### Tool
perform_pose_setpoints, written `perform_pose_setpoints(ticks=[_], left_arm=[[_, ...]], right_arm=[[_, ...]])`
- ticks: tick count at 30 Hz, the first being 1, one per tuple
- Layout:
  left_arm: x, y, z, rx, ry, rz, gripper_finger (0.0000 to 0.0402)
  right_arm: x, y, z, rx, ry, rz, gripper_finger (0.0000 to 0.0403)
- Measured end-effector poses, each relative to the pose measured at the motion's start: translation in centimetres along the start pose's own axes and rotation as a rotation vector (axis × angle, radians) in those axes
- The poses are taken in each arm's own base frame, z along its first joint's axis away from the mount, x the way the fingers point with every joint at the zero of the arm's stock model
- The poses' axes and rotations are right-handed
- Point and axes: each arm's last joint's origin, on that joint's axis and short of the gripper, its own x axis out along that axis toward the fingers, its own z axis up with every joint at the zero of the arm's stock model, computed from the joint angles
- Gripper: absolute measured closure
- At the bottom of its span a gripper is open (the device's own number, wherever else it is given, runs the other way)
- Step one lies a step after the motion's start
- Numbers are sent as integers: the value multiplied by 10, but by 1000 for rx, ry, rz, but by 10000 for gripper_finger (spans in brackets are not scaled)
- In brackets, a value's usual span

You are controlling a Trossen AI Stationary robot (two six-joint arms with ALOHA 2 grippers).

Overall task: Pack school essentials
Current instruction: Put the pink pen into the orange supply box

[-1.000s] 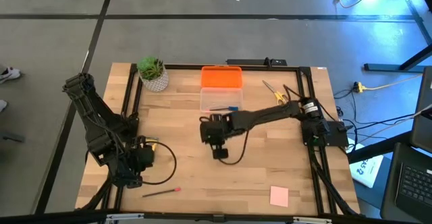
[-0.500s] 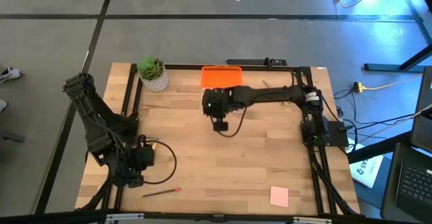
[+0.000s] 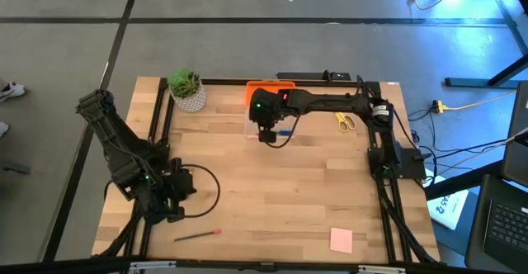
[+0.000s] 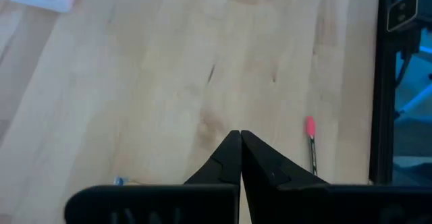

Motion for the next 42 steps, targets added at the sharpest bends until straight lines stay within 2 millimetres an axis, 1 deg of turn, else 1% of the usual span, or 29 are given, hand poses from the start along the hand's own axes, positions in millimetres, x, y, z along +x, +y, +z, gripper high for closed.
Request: perform_pose_setpoints(ticks=[5, 17, 26, 42], left_arm=[[2, 2, 3, -16, -1, 11, 401], [6, 6, 9, -45, -4, 32, 401], [6, 6, 9, -46, -4, 31, 401], [6, 6, 9, -46, -4, 31, 401]], right_arm=[[13, 3, -12, 16, 19, 34, 379], [36, 9, -31, 31, 4, 43, 379], [41, 11, -34, 31, -34, 75, 380], [54, 13, -36, 31, -31, 112, 376]])
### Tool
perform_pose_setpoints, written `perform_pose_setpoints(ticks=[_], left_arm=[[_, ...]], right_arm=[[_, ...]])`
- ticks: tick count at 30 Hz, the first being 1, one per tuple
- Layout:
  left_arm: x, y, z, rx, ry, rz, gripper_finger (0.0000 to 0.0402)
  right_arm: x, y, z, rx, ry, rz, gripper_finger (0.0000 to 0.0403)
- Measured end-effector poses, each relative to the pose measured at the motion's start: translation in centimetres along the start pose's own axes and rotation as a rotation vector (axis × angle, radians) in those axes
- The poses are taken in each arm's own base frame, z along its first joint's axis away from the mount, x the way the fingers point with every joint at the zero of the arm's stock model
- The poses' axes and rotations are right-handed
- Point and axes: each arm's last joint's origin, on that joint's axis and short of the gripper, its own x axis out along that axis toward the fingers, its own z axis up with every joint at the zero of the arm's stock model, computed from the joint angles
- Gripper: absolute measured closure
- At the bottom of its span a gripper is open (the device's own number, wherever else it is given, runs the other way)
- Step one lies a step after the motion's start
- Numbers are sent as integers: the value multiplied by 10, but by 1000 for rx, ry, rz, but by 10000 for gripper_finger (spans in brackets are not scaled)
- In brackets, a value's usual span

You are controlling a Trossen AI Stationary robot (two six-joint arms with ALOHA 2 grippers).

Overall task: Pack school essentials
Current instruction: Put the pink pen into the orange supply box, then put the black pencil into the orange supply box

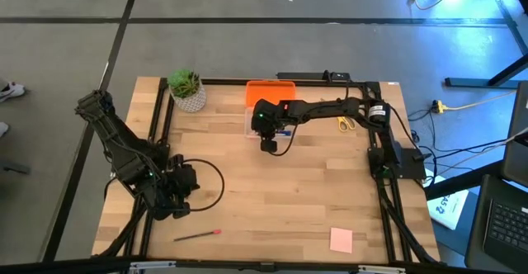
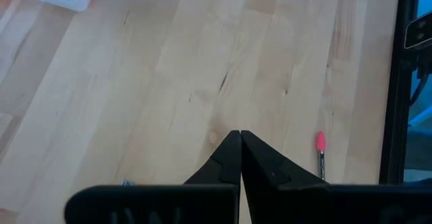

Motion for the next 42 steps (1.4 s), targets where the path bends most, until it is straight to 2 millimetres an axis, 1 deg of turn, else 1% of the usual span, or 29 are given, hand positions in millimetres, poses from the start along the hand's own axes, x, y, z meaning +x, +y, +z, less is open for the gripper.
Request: perform_pose_setpoints(ticks=[17, 20, 27, 30, 32, 35, 39, 42], left_arm=[[0, 0, 0, 0, 2, -2, 401], [0, 0, 0, 0, 3, -2, 401], [0, 0, 0, 0, 4, -3, 401], [0, 0, 0, 0, 4, -3, 401], [0, 0, 0, -1, 5, -3, 401], [0, 0, -1, -1, 20, -11, 401], [0, -1, -2, 0, 61, -33, 401], [-1, -2, -3, 7, 64, -39, 401]], right_arm=[[2, 0, -2, 0, 12, 0, 373], [2, 0, -2, 0, 13, -1, 358], [2, 0, -2, 0, 12, -1, 303], [2, 0, -1, -1, 14, -1, 292], [-1, 0, 1, -1, 21, 1, 290], [-9, -1, 10, -2, 22, 2, 290], [-24, -3, 24, -17, 23, 3, 289], [-37, 1, 36, -69, 36, 11, 289]])
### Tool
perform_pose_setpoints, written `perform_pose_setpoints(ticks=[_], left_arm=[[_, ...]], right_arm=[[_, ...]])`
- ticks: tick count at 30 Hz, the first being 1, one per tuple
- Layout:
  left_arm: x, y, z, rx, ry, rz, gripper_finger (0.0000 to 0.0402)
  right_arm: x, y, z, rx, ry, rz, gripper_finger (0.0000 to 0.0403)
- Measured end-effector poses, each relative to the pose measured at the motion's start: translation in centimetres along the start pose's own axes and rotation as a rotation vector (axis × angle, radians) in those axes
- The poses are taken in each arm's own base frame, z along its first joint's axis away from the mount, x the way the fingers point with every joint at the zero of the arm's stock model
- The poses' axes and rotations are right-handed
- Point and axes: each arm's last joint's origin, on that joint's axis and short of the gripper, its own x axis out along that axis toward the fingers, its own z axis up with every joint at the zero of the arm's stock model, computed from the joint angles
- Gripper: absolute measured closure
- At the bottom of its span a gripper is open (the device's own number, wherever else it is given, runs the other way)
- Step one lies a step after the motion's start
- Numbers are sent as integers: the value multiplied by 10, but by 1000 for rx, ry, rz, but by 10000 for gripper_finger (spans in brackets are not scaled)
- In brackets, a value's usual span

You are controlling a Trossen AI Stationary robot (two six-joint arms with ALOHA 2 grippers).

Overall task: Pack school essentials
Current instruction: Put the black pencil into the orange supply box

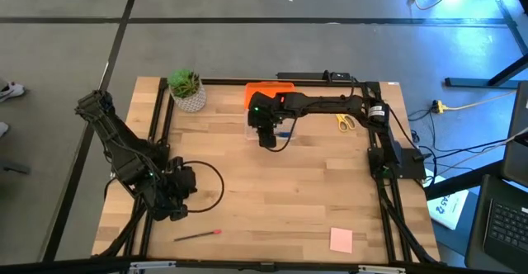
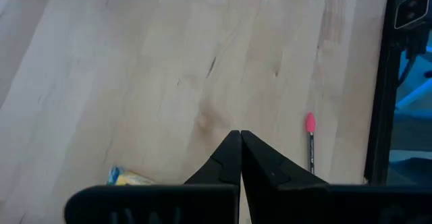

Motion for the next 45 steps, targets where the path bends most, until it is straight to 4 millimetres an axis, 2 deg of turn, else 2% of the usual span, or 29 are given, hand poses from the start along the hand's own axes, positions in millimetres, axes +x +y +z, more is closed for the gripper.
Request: perform_pose_setpoints(ticks=[6, 12, 19, 22, 26, 32, 36, 45], left_arm=[[-6, -9, -9, 9, -2, -66, 401], [-12, -17, -19, 40, -13, -123, 401], [-17, -21, -26, 81, -45, -132, 401], [-18, -21, -29, 95, -47, -137, 401], [-20, -23, -32, 114, -43, -148, 401], [-24, -25, -39, 145, -37, -167, 401], [-27, -26, -44, 170, -33, -181, 401], [-30, -27, -49, 220, -32, -199, 401]], right_arm=[[-36, 27, 26, -74, 39, 46, 289], [-66, 76, 53, -176, -40, 116, 289], [-75, 143, 68, -287, -165, 269, 289], [-77, 165, 71, -322, -208, 277, 289], [-80, 187, 74, -281, -244, 263, 289], [-69, 211, 79, -216, -292, 281, 289], [-42, 228, 78, -211, -287, 301, 289], [-15, 250, 78, -228, -328, 322, 312]])
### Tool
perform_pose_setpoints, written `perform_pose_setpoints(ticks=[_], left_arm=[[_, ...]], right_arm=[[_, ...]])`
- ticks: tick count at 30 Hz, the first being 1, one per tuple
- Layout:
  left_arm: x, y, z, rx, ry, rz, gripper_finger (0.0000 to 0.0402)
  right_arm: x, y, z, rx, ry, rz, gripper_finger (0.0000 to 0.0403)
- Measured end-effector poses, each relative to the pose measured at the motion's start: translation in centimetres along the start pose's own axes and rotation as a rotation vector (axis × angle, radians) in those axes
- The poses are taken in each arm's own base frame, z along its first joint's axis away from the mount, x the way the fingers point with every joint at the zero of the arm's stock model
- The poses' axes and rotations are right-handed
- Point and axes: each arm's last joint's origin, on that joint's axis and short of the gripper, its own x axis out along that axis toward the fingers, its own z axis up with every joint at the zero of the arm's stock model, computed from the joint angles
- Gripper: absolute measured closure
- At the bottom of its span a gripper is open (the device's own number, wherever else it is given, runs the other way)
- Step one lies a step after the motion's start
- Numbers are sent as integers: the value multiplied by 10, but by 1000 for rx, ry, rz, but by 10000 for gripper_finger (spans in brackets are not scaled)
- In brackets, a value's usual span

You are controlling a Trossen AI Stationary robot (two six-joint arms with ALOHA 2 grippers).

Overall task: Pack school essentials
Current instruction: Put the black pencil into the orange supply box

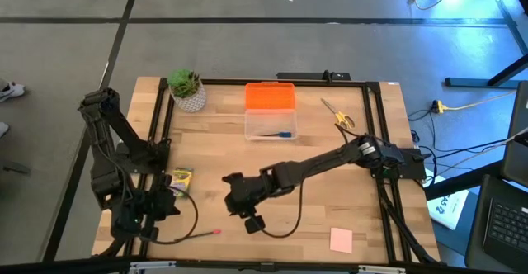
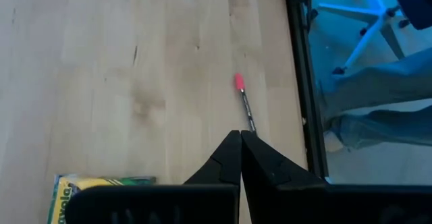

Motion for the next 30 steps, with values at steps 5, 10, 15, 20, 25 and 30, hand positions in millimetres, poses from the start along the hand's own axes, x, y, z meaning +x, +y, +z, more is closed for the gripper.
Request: perform_pose_setpoints(ticks=[5, 10, 15, 20, 25, 30], left_arm=[[0, 0, 0, 4, 0, 0, 401], [0, 0, 0, 4, 0, 0, 401], [0, 0, 0, 4, 0, 0, 401], [0, 0, 0, 17, 0, 0, 401], [0, 0, 0, 20, 0, 0, 401], [0, 0, 0, 21, 6, -2, 401]], right_arm=[[1, 1, 1, 16, -7, 11, 307], [1, 1, 1, 14, -11, 10, 282], [12, 0, -2, -23, -25, 3, 243], [34, 2, -8, -58, -64, 7, 215], [59, 9, -15, -85, -121, 28, 214], [85, 17, -27, -120, -155, 60, 216]])
